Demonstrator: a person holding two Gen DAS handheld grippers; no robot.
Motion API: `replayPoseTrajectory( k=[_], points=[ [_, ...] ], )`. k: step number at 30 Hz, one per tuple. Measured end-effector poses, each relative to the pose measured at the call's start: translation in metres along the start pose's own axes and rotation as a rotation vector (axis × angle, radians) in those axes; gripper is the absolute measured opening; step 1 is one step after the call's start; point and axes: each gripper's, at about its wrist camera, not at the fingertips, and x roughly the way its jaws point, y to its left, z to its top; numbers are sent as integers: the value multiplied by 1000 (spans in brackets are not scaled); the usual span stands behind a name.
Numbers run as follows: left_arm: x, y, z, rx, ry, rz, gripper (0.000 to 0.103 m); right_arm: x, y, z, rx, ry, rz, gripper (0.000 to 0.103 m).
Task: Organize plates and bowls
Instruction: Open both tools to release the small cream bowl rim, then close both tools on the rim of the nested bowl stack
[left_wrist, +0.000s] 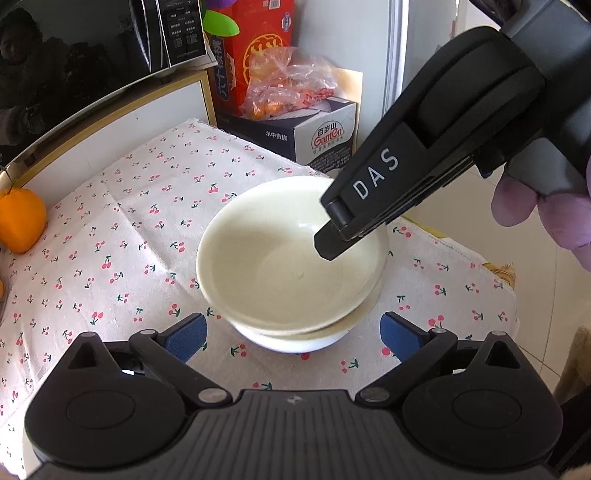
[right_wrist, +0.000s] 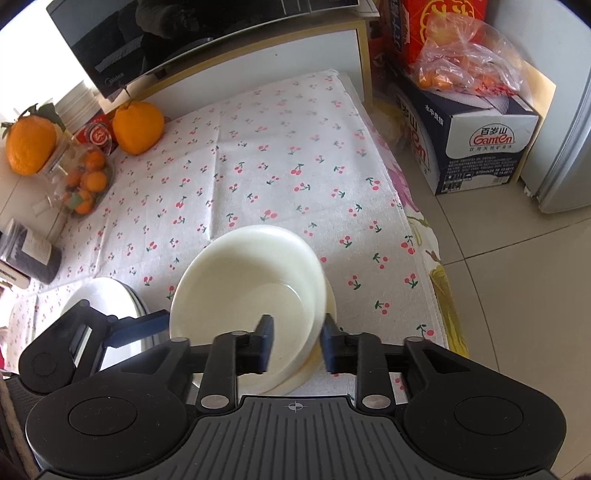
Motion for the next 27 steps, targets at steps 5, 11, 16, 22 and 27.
replayPoseTrajectory(
  k=[5, 11, 16, 22, 27],
  points=[
    [0, 0, -3, 14, 9, 4, 101, 4, 0, -2, -31, 9, -77, 63],
    [-2, 2, -5, 9, 12, 9, 101, 7, -11, -2, 11, 23, -78, 63],
    [-4, 5, -5, -9, 11, 5, 101, 8, -14, -1, 27, 24, -83, 68],
    [-7, 13, -8, -41, -32, -35, 102, 5, -15, -3, 0, -13, -61, 75],
    [-9, 19, -18, -118, -109, -69, 102, 1, -16, -11, -55, -118, 33, 80]
  ],
)
